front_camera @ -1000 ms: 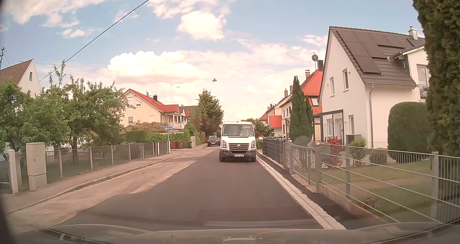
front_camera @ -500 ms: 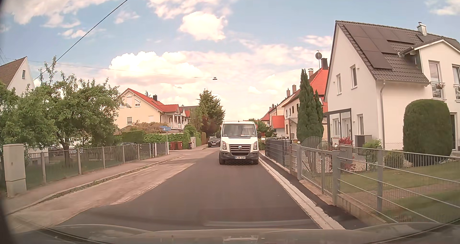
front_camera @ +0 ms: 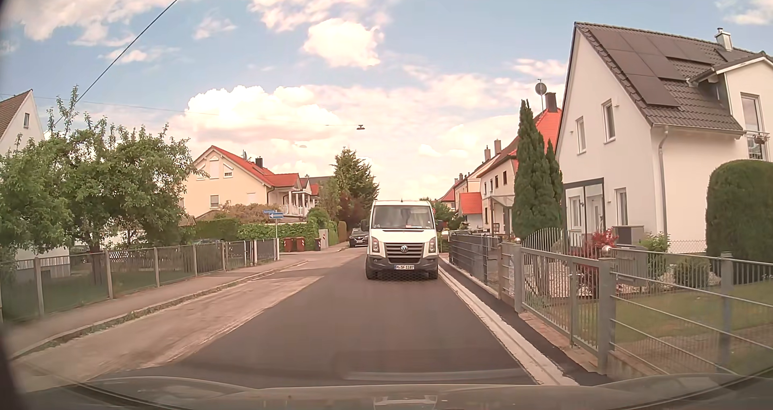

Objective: Follow the waypoints while adhering to traffic rules and regulations

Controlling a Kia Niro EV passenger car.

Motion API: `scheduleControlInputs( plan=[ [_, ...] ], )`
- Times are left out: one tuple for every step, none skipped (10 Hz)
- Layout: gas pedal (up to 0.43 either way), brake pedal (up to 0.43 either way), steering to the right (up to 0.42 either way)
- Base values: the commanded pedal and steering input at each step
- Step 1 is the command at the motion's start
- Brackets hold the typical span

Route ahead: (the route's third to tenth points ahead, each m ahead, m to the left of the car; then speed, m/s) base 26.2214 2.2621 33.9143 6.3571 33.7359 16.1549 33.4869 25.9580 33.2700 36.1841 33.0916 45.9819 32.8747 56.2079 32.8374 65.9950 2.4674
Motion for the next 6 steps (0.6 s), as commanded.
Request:
scheduleControlInputs(
  plan=[
    [0.000,0.104,-0.007],
    [0.000,0.110,-0.007],
    [0.000,0.128,-0.007],
    [0.000,0.134,-0.007],
    [0.000,0.146,-0.007],
    [0.000,0.183,-0.007]
  ],
)
